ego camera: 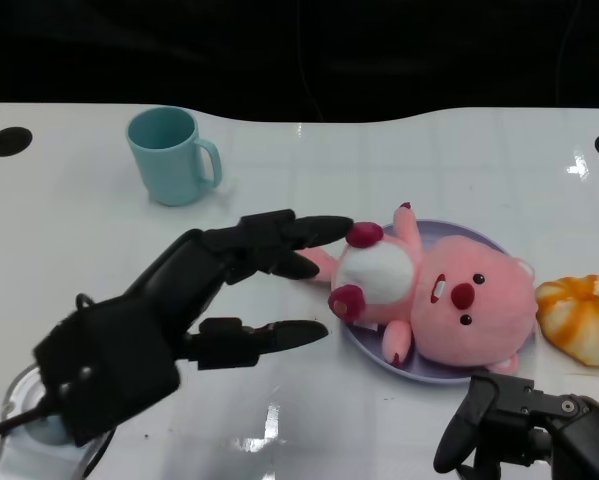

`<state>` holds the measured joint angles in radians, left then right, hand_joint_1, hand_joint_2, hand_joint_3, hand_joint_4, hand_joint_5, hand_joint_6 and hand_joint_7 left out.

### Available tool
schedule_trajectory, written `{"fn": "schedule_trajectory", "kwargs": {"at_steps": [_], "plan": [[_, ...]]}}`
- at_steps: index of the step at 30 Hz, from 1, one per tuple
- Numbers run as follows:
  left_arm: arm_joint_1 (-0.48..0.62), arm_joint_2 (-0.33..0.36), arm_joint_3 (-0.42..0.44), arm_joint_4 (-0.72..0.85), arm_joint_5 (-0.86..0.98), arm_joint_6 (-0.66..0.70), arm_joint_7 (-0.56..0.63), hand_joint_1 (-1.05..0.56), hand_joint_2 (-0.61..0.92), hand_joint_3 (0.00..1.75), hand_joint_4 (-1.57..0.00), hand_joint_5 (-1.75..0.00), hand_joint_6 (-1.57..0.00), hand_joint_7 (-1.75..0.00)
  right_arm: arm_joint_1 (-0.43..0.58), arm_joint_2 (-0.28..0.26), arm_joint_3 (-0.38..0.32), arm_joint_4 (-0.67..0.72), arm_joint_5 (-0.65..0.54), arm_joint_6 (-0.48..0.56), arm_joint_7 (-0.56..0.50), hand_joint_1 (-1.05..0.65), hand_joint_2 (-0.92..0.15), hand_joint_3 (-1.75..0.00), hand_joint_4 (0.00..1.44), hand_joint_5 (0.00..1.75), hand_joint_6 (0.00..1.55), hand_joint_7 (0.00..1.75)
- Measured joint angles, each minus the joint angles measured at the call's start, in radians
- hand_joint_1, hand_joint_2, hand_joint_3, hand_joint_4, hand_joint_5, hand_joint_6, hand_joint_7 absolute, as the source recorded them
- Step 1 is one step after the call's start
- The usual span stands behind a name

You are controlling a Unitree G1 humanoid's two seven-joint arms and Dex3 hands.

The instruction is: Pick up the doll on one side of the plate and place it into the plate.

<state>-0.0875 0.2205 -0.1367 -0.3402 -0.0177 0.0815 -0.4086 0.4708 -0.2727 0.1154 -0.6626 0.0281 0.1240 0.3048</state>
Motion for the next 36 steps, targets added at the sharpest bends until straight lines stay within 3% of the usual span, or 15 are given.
{"fn": "schedule_trajectory", "kwargs": {"at_steps": [3, 5, 7, 13, 22, 31, 36], "plan": [[0.042, 0.001, 0.024, -0.025, -0.057, 0.012, -0.007, -0.32, 0.9, 0.24, -0.44, -1.05, -0.67, -0.33, -0.002, 0.0, 0.0, 0.002, 0.0, 0.0, 0.0, -0.2, -0.54, -1.08, 0.67, 1.7, 0.61, 1.36], [0.071, -0.01, 0.041, -0.042, -0.104, 0.04, -0.005, -0.26, 0.66, 0.71, -0.54, -1.09, -0.67, -0.63, -0.003, 0.0, 0.0, 0.003, 0.0, 0.0, 0.0, -0.2, -0.54, -1.08, 0.67, 1.7, 0.61, 1.37], [0.105, -0.031, 0.05, -0.073, -0.138, 0.09, 0.016, -0.2, 0.55, 0.99, -0.64, -1.22, -0.72, -0.88, -0.005, 0.0, 0.0, 0.006, 0.0, 0.0, 0.0, -0.21, -0.54, -1.08, 0.67, 1.7, 0.61, 1.37], [0.204, -0.088, 0.081, -0.168, -0.215, 0.247, 0.106, -0.13, 0.48, 1.32, -0.69, -1.56, -0.67, -1.3, -0.008, 0.0, 0.001, 0.014, -0.001, 0.0, 0.0, -0.2, -0.53, -1.09, 0.67, 1.69, 0.61, 1.36], [0.316, -0.109, 0.107, -0.254, -0.35, 0.417, 0.138, -0.16, 0.51, 1.3, -0.77, -1.74, -0.69, -1.47, -0.006, 0.0, 0.0, 0.014, -0.001, -0.001, 0.0, -0.2, -0.53, -1.09, 0.66, 1.69, 0.61, 1.35], [0.354, -0.111, 0.102, -0.236, -0.356, 0.41, 0.138, -0.2, 0.52, 1.31, -0.85, -1.75, -0.64, -1.73, 0.0, 0.0, -0.004, 0.014, 0.0, -0.001, 0.0, -0.19, -0.53, -1.09, 0.66, 1.69, 0.62, 1.35], [0.358, -0.106, 0.11, -0.184, -0.377, 0.386, 0.11, -0.22, 0.5, 1.32, -0.85, -1.75, -0.64, -1.75, 0.011, 0.0, -0.004, 0.007, 0.0, -0.001, 0.0, -0.2, -0.54, -1.09, 0.66, 1.7, 0.62, 1.35]]}}
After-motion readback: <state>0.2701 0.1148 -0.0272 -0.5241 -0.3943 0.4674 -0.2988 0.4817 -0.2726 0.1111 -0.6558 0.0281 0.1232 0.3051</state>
